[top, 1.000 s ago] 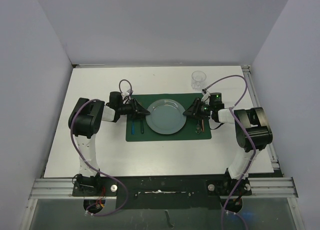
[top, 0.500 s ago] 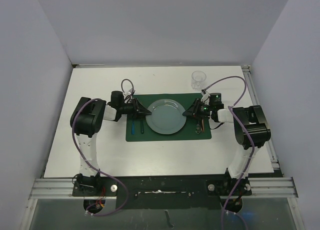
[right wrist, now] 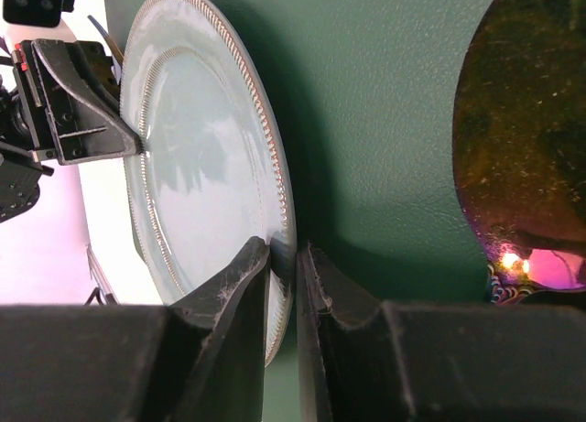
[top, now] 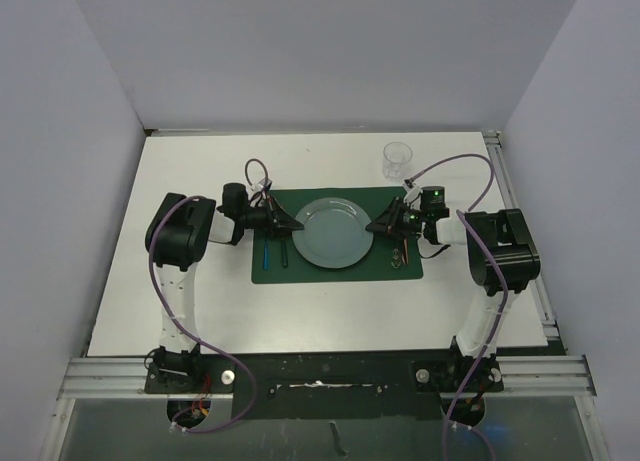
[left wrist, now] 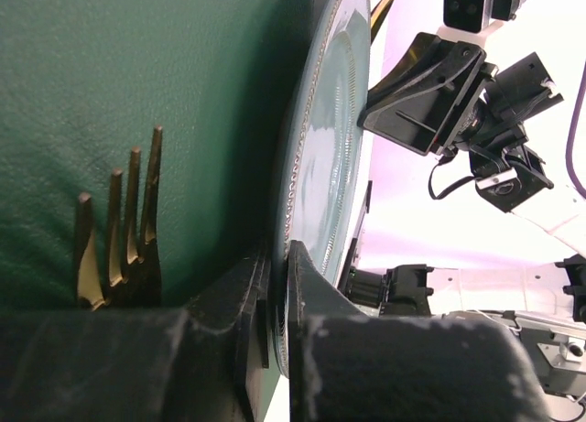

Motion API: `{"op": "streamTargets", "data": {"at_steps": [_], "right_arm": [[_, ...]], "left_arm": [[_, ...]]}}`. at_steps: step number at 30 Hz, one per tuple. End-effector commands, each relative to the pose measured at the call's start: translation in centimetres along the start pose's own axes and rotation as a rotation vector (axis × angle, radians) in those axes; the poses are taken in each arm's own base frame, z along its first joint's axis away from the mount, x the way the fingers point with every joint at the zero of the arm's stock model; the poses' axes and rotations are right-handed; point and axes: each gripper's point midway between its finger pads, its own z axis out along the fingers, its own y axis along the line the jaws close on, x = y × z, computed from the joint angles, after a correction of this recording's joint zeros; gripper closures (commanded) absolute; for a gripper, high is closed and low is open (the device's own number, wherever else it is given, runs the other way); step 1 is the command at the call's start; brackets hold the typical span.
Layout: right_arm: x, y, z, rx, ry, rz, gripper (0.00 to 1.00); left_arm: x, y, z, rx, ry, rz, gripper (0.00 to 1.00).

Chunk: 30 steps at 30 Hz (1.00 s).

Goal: Set the dinner table for one person
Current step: Adjust the plate on the napkin.

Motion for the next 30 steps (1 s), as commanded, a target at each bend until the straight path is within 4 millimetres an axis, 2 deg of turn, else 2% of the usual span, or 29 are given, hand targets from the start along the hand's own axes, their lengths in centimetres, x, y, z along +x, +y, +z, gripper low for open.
{"op": "streamTargets", "data": {"at_steps": [1,17,30], "right_arm": [[-0.7,0.2,0.9,-0.009,-0.022,-0.045,1.0],[-1.4,1.7,0.1,-0.039,-0.043,-0.074,1.0],[-1.7,2.7,-0.9,-0.041,-0.06,-0.1,1.0]], "left_arm": [[0.4,-1.0,1.0,0.047,0.032,0.064,1.0],[0.3,-2.9,1.3,0.07,0.026,0.102,1.0],[0.9,-3.5,2.3,0.091,0.042,0.106,1.0]]}}
